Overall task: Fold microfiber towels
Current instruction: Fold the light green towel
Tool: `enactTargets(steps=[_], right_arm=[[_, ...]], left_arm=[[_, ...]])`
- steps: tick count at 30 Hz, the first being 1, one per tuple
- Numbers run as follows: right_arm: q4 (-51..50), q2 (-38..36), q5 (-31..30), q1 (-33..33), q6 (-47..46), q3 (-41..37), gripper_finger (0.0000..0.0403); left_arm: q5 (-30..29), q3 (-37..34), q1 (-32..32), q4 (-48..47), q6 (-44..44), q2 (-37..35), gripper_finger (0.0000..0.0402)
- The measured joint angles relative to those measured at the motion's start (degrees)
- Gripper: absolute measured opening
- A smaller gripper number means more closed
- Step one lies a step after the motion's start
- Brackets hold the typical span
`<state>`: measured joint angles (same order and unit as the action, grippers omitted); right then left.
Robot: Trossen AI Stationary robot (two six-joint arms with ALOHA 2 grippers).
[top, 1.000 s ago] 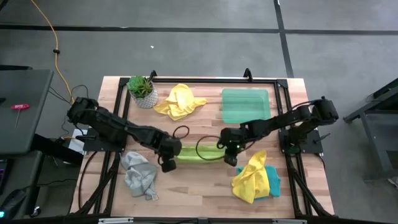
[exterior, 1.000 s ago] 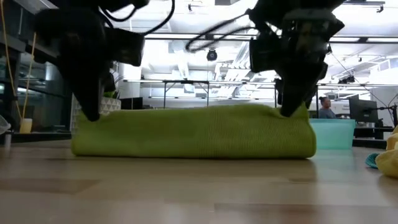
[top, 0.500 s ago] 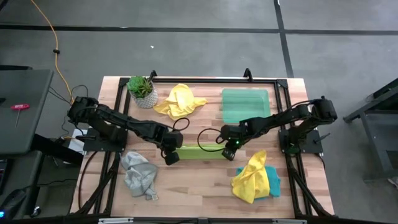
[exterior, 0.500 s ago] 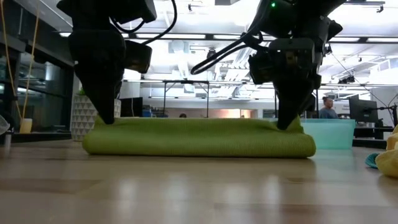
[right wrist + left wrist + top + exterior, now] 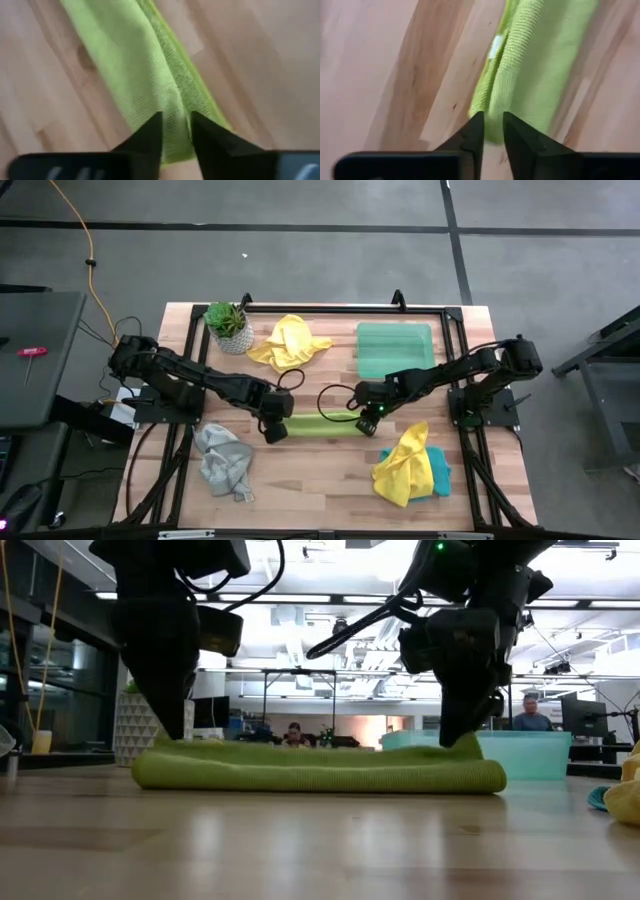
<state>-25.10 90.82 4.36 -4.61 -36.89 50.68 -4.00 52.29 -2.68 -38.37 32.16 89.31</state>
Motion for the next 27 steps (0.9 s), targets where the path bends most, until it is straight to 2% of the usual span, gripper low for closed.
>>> enactTargets(steps=[6,10,13,21,24,27], right_arm=[[-1.5,-3.3,-0.8,2.2,5.6,0.0,0.0183],[-2.3,-6.9,-0.7,3.2,8.2,0.0,0.0201],[-2.4,-9.4,0.3,3.0,8.9,0.0,0.0202],[-12.1,-11.1,0.1,-1.0,3.3,-0.5,0.0202],[-12.3,-14.1,0.4,-3.1,-2.3,-4.9,0.0202],[-7.2,-19.6,0.4,-6.0,-11.8,-11.5,0.0202]], left_arm=[[-0.2,0.0,2.6,-4.7,-5.0,-2.5,0.0141],[-0.2,0.0,3.9,-5.2,-7.9,-6.9,0.0174],[-0.2,0.1,3.4,-2.8,-10.2,-10.6,0.0184],[-0.1,-1.8,-1.2,9.8,-10.0,-13.6,0.0186],[1.6,-6.6,-2.6,17.2,-6.5,-15.0,0.0186],[2.3,-12.3,-3.7,25.4,-1.3,-18.6,0.0186]])
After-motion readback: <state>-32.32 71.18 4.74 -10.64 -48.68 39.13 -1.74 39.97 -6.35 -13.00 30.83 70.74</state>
